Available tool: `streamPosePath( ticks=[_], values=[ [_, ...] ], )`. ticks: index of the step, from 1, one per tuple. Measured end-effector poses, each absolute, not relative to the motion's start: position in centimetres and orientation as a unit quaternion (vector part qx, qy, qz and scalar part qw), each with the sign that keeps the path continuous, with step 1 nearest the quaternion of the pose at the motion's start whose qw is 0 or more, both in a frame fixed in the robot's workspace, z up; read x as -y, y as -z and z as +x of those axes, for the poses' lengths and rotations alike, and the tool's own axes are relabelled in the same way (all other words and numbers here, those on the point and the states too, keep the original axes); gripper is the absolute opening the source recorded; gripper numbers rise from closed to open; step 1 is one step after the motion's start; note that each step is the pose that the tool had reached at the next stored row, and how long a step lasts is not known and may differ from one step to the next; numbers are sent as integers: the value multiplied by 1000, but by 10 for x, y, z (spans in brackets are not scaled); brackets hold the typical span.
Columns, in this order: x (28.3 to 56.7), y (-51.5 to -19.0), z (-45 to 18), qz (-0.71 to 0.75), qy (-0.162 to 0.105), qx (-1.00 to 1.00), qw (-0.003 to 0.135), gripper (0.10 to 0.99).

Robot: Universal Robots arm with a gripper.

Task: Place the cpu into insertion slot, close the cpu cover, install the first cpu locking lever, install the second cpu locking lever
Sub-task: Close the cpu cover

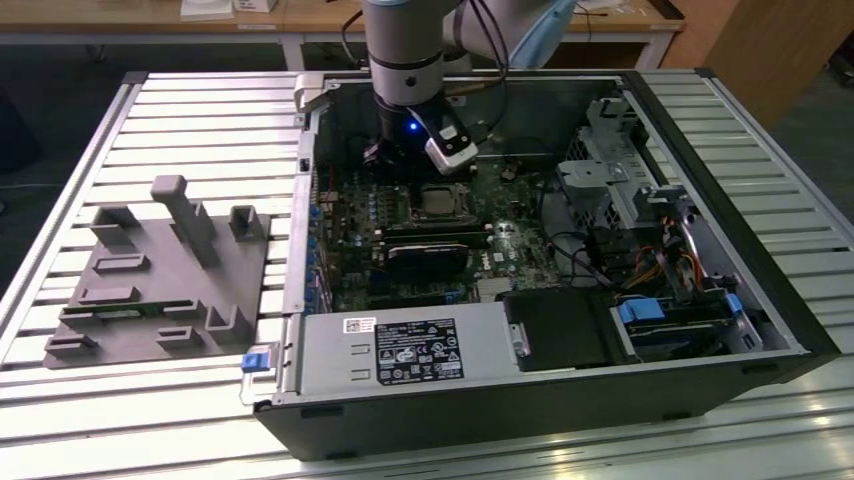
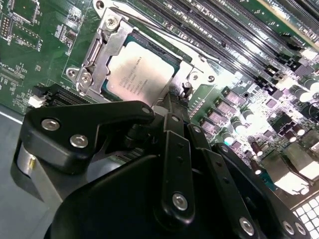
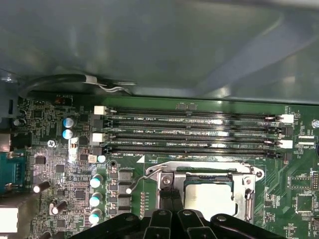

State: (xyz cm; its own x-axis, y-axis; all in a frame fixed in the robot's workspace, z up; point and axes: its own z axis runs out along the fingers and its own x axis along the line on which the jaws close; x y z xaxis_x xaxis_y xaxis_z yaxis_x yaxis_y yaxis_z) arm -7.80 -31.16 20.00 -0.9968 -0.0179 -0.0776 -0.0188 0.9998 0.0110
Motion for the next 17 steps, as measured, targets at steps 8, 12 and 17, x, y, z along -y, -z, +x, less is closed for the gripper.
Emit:
streamPosePath(
  ticks=[8,12,17],
  values=[
    [312,-199,-78,-9,-6,-999,39,106],
    [312,-198,-78,-9,-6,-999,39,106],
    [312,-197,-78,-9,-6,-999,39,106]
  ],
)
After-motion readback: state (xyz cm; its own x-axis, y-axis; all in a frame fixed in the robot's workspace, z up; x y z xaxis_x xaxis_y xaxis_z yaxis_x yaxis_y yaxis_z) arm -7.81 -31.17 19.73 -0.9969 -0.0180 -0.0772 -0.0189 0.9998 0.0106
